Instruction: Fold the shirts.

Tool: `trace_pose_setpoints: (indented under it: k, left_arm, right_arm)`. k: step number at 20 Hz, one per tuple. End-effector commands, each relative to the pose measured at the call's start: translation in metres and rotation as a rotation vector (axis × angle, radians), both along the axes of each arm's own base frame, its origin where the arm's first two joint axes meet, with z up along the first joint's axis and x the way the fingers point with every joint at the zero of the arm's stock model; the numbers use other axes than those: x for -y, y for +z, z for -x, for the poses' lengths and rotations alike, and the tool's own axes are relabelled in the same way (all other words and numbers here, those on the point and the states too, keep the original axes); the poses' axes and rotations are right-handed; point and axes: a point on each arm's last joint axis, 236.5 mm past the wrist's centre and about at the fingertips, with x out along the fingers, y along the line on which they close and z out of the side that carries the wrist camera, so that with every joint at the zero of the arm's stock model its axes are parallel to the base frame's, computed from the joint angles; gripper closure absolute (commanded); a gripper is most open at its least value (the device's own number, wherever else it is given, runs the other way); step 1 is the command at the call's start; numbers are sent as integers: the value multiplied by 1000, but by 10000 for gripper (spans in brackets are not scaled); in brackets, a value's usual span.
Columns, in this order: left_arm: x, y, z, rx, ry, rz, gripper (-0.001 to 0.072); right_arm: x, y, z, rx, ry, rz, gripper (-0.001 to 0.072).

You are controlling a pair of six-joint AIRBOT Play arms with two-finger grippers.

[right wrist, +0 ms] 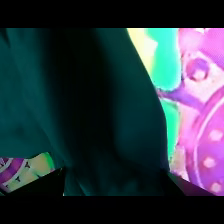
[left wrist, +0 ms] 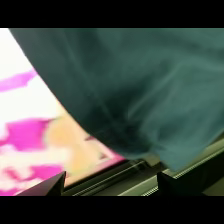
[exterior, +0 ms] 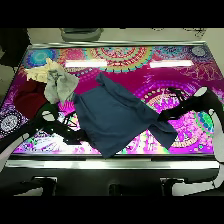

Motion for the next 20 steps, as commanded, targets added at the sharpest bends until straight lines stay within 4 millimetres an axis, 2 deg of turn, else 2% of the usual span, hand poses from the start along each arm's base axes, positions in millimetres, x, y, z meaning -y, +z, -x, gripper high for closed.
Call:
trace_pose_setpoints:
  k: [1,4,5,6,7,8,9,10,11,12,14,15,16,17,18,19,20]
  left_arm:
    - [29,-16,-5,79,42,3,-13]
    - [40,-24,-16,125,84,-13,-8]
    - [41,-26,-20,133,104,-22,32]
    - [42,-28,-25,139,133,-30,131]
    - [41,-28,-30,146,159,-36,241]
    - [41,-29,-34,159,168,-39,432]
    - [40,-29,-36,167,173,-40,620]
    - [40,-27,-39,182,164,-38,680]
    - [40,-21,-43,206,143,-29,681]
    - [40,-10,-51,253,108,-20,682]
    - [34,34,-80,420,45,-34,683]
    - [28,72,-101,550,16,-47,683]
    - [23,117,-121,684,7,-53,683]
    - [16,180,-141,849,20,-52,683]
    - [9,249,-154,1019,51,-39,683]
    - [-1,332,-160,1212,103,-15,683]
    - [-13,412,-153,1388,160,20,682]
  right_arm:
    - [-6,-10,3,-18,41,2,-2]
    - [-9,-12,12,-59,54,-16,0]
    - [-10,-13,15,-71,44,-19,5]
    - [-12,-14,16,-88,20,-24,9]
    - [-15,-15,18,-101,1,-38,48]
    - [-20,-16,20,-107,-7,-57,133]
    - [-24,-16,21,-111,-15,-76,289]
    - [-26,-15,21,-111,-19,-88,569]
    - [-30,-11,19,-106,-24,-105,668]
    - [-35,-3,16,-86,-18,-129,668]
    - [-38,34,-4,47,7,-140,669]
    - [-34,68,-24,171,9,-112,669]
    - [-26,112,-48,334,-3,-66,669]
    - [-16,178,-74,552,-17,0,668]
    - [-6,254,-89,780,-54,64,668]
    - [6,350,-91,1055,-109,145,667]
    - [14,451,-69,1333,-167,235,667]
